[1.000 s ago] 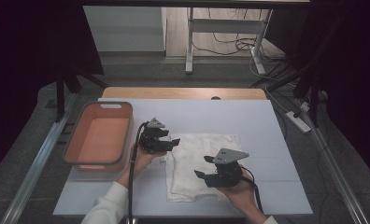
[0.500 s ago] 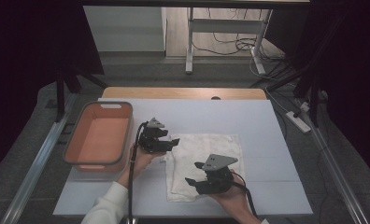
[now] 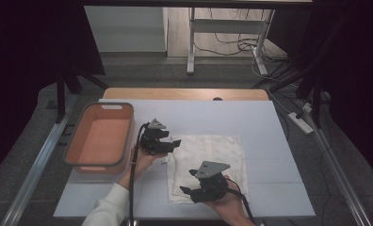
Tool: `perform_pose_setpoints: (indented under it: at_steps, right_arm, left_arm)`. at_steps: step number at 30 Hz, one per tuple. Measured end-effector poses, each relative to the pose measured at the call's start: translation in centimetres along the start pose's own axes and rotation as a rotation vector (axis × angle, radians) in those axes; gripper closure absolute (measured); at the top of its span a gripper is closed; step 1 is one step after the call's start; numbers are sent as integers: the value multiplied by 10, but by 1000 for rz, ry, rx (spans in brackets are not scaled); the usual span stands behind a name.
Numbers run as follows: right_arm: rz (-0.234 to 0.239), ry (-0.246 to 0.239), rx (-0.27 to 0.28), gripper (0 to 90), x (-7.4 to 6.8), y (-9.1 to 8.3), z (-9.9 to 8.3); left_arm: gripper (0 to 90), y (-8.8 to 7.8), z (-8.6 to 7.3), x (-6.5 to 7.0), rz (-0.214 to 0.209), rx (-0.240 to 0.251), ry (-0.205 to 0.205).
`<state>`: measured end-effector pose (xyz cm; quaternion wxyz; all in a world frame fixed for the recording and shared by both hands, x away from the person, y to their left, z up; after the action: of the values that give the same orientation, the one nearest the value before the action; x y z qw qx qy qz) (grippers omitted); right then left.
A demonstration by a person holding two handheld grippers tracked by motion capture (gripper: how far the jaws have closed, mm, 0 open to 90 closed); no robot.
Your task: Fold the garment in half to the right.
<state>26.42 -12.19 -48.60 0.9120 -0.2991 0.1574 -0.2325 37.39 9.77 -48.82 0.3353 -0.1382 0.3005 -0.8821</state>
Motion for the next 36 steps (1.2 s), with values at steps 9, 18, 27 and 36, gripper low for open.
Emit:
perform_pose_setpoints:
  at_steps: [9, 18, 27, 36]
  right_arm:
    - [15, -14, -37, 360, -11, 15, -1]
    - [30, -15, -106, 345, -17, 35, -8]
    - [35, -36, -155, 335, -26, 48, -12]
    - [12, -78, -204, 324, -34, 62, -17]
  left_arm:
    - [324, 2, 0, 0, -3, -11, 0]
    - [321, 3, -1, 0, -5, -16, 0]
    - [319, 4, -2, 0, -7, -21, -8]
    - [314, 6, -3, -2, -9, -34, -14]
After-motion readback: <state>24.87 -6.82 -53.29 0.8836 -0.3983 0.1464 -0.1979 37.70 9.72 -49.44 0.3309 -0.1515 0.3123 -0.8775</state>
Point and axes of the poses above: each handheld gripper's, and its own axes: y roughly forward along the jaws, z roughly out of its top, x roughly to its right, the point moved 1 cm from there along y, roughly forward along the jaws, and after that the axes turned 11 degrees about y, right-handed, at the moved point
